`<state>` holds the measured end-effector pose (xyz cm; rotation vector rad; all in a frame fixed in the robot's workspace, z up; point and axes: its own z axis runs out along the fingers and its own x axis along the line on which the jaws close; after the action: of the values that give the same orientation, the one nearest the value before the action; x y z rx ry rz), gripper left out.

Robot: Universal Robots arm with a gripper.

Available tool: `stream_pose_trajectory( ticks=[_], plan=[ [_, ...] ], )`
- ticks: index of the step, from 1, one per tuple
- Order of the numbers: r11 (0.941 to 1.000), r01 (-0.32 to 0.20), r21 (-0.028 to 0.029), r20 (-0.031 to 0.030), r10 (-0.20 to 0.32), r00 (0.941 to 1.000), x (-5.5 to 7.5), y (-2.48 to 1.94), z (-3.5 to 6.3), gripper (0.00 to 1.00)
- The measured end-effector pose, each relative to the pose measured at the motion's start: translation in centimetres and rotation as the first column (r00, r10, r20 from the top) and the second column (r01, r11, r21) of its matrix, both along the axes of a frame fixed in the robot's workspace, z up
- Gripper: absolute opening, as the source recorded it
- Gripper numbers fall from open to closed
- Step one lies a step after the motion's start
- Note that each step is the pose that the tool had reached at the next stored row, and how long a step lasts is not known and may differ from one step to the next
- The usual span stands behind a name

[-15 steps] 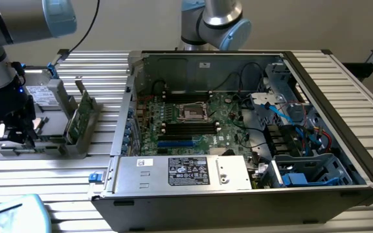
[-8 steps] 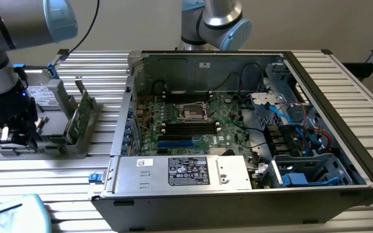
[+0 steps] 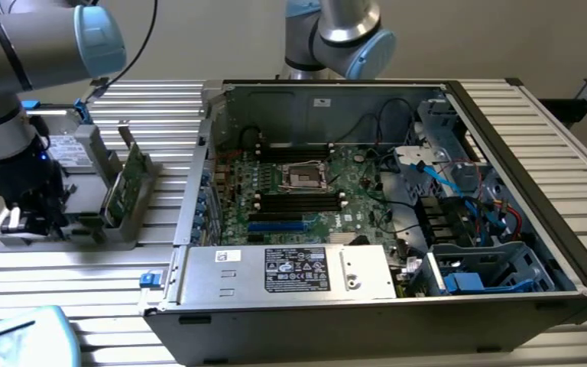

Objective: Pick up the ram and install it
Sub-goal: 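Pick up the ram and move it above insertion slot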

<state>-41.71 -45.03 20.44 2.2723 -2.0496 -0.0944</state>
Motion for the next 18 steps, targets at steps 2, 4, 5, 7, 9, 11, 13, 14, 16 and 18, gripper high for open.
stream_pose_trajectory(
  ticks=[2, 4, 5, 7, 9, 11, 13, 14, 16, 18],
  plan=[
    [1.0000, 0.000, 0.0002, -0.0001, 0.000, 1.0000, -0.02, 0.00, -0.35, 0.31],
    [1.0000, 0.000, 0.0004, -0.0002, 0.000, 1.0000, -0.14, 0.00, -0.49, 0.31],
    [1.0000, 0.000, 0.0006, -0.0002, 0.000, 1.0000, -0.17, 0.00, -0.55, 0.31],
    [1.0000, 0.000, 0.0009, -0.0003, 0.000, 1.0000, -0.21, 0.00, -0.62, 0.31],
    [1.0000, 0.000, 0.0011, -0.0003, 0.000, 1.0000, -0.22, 0.00, -0.81, 0.31],
    [1.0000, 0.000, 0.0025, -0.0005, 0.000, 1.0000, -0.23, 0.00, -0.97, 0.31],
    [1.0000, 0.000, 0.0028, -0.0016, 0.000, 1.0000, -0.22, 0.00, -0.98, 0.31],
    [1.0000, 0.000, 0.0028, -0.0019, 0.000, 1.0000, -0.22, 0.00, -0.98, 0.31],
    [1.0000, 0.000, 0.0029, -0.0019, 0.000, 1.0000, -0.22, 0.00, -0.98, 0.31],
    [1.0000, 0.000, 0.0030, -0.0018, 0.000, 1.0000, -0.22, 0.00, -0.99, 0.31]
  ],
)
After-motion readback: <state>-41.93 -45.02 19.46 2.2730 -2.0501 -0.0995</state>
